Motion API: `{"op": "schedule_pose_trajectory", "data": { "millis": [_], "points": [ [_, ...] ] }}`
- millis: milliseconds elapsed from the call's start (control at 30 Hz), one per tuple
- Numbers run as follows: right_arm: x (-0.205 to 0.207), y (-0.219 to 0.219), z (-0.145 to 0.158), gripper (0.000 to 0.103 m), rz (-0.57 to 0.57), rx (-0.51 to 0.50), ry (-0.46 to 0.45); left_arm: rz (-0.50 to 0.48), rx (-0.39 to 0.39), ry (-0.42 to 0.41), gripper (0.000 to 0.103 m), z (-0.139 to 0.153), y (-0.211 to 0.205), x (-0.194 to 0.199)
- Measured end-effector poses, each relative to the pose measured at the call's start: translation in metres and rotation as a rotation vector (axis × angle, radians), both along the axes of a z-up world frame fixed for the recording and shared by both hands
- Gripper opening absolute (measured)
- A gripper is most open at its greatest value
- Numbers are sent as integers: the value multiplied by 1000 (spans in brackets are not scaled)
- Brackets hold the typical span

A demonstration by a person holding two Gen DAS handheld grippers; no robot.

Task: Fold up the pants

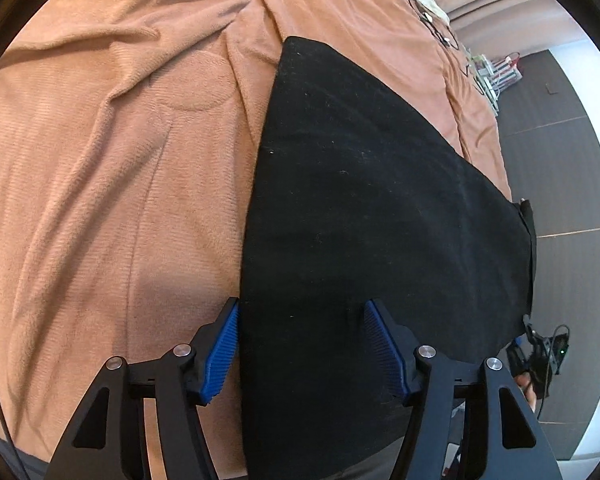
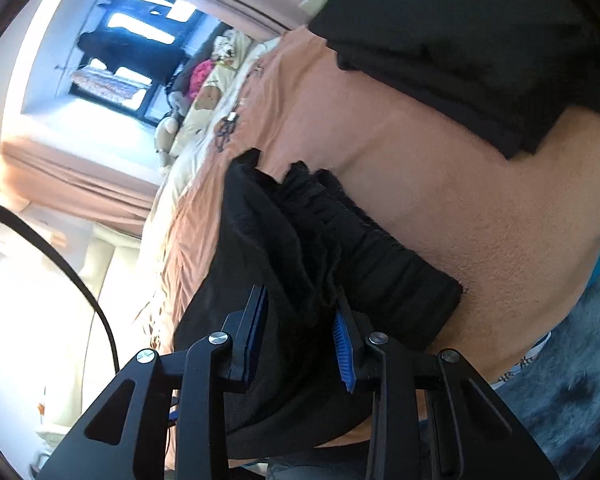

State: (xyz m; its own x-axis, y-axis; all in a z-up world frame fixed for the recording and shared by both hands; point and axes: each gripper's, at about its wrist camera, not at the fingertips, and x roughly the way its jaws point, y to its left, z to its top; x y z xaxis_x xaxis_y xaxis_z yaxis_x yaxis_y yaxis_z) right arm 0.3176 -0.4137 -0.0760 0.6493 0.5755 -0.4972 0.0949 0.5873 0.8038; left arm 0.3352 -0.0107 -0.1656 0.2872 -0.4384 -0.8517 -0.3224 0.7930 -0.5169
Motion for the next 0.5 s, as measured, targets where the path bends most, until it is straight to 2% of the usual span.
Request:
{"op": "schedule_pose_trajectory", "data": {
  "millis": [133, 167, 200, 300, 400, 500],
  "points": [
    [15, 5, -1, 29, 24, -18, 24, 22, -19, -3, 64, -2, 2, -1],
    [15, 5, 3, 21, 26, -27, 19, 29, -31, -6, 64, -3, 3, -1],
    [17, 6, 12, 7, 33, -44, 7, 37, -42, -5, 64, -5, 5, -2],
    [12, 6, 37, 6, 39, -61, -45, 79, -82, 1, 64, -9, 13, -6],
    [4, 5, 61, 6, 30, -95, -85, 79, -80, 1, 64, -7, 13, -7],
    [-7, 3, 66, 6, 22, -121, -101, 75, -82, -7, 64, -4, 11, -7]
  ]
}}
